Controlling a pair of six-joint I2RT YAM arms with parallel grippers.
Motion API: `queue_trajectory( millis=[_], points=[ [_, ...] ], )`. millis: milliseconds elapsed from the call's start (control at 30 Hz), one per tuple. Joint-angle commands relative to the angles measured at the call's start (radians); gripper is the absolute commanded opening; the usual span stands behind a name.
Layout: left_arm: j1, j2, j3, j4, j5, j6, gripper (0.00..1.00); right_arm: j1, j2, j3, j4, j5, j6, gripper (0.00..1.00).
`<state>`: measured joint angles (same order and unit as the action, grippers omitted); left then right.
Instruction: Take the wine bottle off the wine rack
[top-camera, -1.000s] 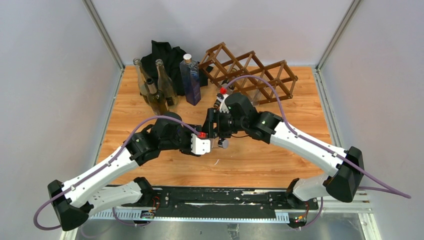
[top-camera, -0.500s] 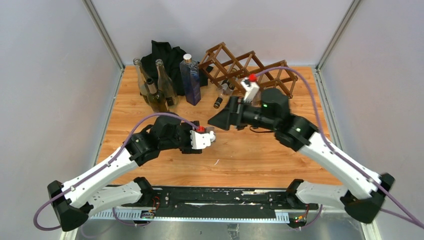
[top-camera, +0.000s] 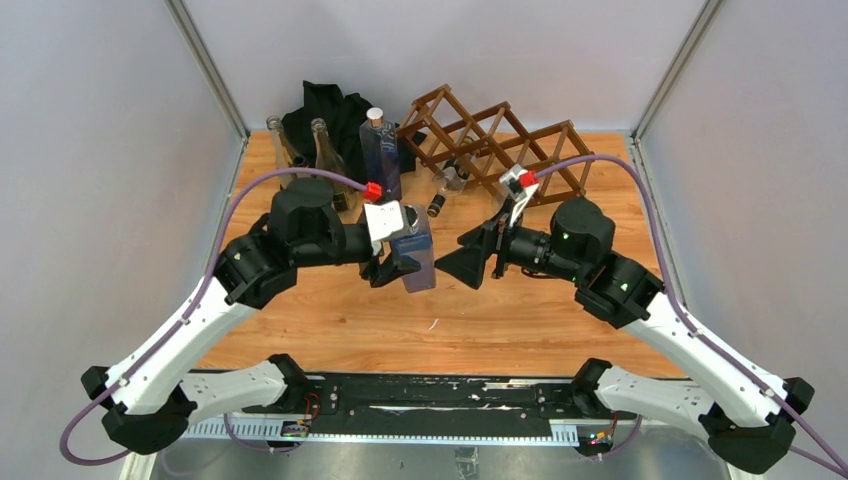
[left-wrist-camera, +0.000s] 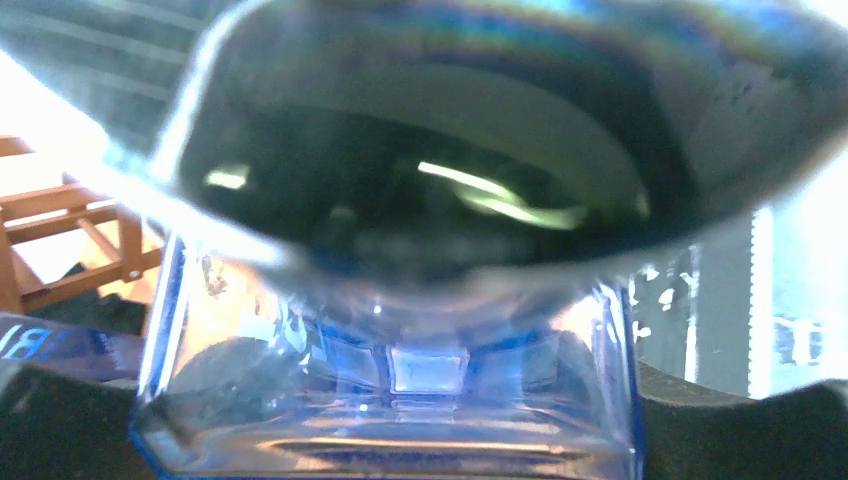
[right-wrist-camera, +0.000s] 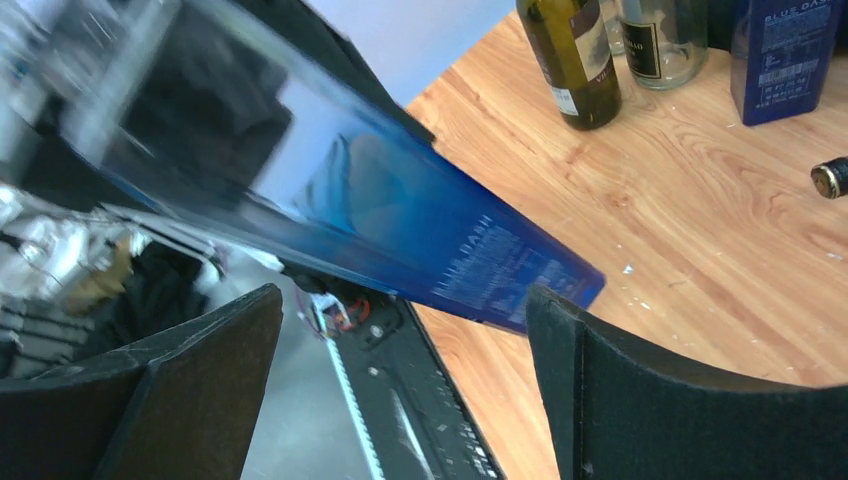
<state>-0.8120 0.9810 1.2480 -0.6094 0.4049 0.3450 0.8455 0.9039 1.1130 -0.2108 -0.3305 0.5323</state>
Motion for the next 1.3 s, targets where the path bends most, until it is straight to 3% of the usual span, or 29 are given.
queue_trajectory(
  millis=[0,233,400,733,1067,1133,1167,1200,1233,1267],
  points=[
    [0.055,0.034,0.148,-0.011,0.215,-0.095,0.00,-0.008,-0.021,-0.072,0.087,-0.102,-0.205,0.95],
    [0.074,0.081,0.230,-0.170,0.381,-0.071,0.00,-0.008,0.029,-0.076,0.236,-0.243,-0.268,0.95],
    [0.076,0.077,0.251,-0.168,0.432,-0.113,0.00,-0.007,0.080,-0.067,0.252,-0.396,-0.303,0.96],
    [0.078,0.071,0.282,-0.161,0.459,-0.131,0.00,0.039,0.133,-0.111,0.306,-0.463,-0.377,0.97],
    [0.088,0.061,0.289,-0.128,0.471,-0.170,0.00,0.142,0.176,-0.105,0.312,-0.346,-0.489,0.97],
    [0.089,0.058,0.285,-0.129,0.450,-0.171,0.00,0.151,0.194,-0.092,0.329,-0.306,-0.489,0.92],
    [0.089,0.058,0.285,-0.129,0.428,-0.174,0.01,0.153,0.201,-0.088,0.338,-0.293,-0.490,0.84],
    [0.092,0.061,0.291,-0.133,0.394,-0.180,0.16,0.154,0.207,-0.084,0.342,-0.279,-0.493,0.72],
    [0.100,0.065,0.301,-0.141,0.362,-0.191,0.40,0.153,0.211,-0.079,0.339,-0.261,-0.496,0.53],
    [0.117,0.072,0.320,-0.157,0.338,-0.208,0.71,0.153,0.215,-0.073,0.331,-0.235,-0.501,0.39]
  ],
)
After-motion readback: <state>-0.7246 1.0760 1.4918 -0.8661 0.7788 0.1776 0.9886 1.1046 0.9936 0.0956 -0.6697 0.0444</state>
